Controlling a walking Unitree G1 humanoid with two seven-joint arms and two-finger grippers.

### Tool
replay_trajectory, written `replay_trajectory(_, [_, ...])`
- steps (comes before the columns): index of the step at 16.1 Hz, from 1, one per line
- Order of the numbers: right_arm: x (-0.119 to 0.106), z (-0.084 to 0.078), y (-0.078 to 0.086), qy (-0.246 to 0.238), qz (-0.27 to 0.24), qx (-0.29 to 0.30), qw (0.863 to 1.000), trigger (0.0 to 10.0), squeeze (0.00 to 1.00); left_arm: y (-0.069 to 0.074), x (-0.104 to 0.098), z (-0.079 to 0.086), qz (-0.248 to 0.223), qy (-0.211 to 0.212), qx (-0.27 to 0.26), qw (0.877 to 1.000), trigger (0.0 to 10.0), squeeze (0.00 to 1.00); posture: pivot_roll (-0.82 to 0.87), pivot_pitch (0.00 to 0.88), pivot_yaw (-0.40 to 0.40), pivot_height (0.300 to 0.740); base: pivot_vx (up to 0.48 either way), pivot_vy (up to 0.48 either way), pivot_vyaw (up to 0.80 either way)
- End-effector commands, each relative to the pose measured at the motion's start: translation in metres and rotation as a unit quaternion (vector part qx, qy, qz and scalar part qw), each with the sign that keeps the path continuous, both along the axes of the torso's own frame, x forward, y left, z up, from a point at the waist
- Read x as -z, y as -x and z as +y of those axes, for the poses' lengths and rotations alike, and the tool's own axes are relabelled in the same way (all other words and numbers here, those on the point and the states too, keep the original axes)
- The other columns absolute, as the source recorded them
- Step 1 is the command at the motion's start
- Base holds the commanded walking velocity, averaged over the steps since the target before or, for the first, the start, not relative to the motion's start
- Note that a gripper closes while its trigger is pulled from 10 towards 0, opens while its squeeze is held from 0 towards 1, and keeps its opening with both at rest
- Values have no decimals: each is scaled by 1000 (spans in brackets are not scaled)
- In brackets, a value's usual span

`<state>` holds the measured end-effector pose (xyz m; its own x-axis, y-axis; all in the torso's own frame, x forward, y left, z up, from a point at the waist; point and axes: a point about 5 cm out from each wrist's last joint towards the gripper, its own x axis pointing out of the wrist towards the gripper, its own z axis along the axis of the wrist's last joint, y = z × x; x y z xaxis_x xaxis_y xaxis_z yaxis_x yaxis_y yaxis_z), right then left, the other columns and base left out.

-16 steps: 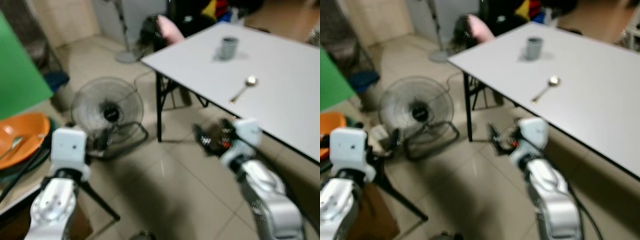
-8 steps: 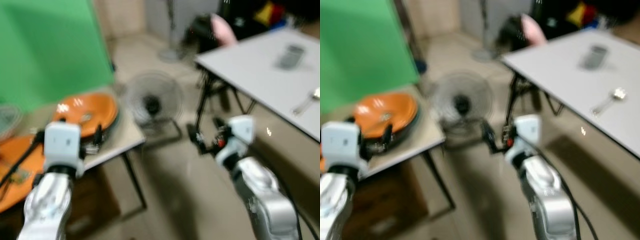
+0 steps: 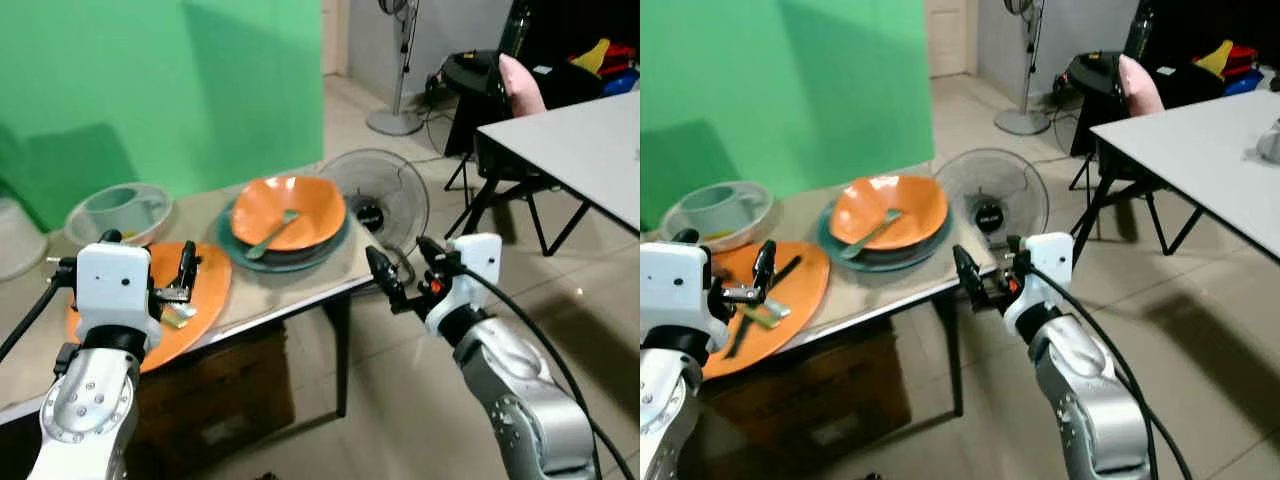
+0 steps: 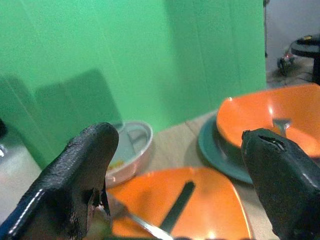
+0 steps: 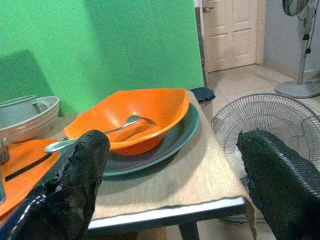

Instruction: Setting the table

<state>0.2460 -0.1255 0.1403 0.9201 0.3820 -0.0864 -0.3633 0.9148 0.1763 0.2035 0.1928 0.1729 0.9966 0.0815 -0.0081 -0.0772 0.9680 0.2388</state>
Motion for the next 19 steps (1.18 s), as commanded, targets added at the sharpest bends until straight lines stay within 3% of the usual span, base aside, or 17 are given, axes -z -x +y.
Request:
replay_trajectory(1, [-3, -2, -1, -2, -2, 1, 1000, 10000, 0, 0, -1, -1, -1, 0, 0, 1000, 10000, 0, -28, 9, 61, 740, 0, 0, 0])
replay_trajectory(4, [-2, 0, 0, 1, 4, -4, 1000, 10000, 0, -1, -6, 1, -10, 8, 4, 1000, 10000, 0, -24, 7, 59, 740, 0, 0, 0])
replay_trajectory(8, [-1, 3, -1, 8, 7, -14, 1000, 10000, 0, -2, -9, 3, -12, 12, 5, 1000, 10000, 0, -26, 10, 60, 740, 297, 0, -400])
replay_trajectory(16, [-3, 9, -5, 5, 2, -29, 1000, 10000, 0, -7, -13, 8, -11, 2, 18, 1000, 10000, 0, -15, 9, 60, 740, 312, 0, 0])
replay_trajectory(19, [-3, 9, -6, 5, 3, -35, 999, 10000, 0, -12, -14, 6, -10, -3, 36, 999, 10000, 0, -19, 12, 60, 740, 319, 0, -725])
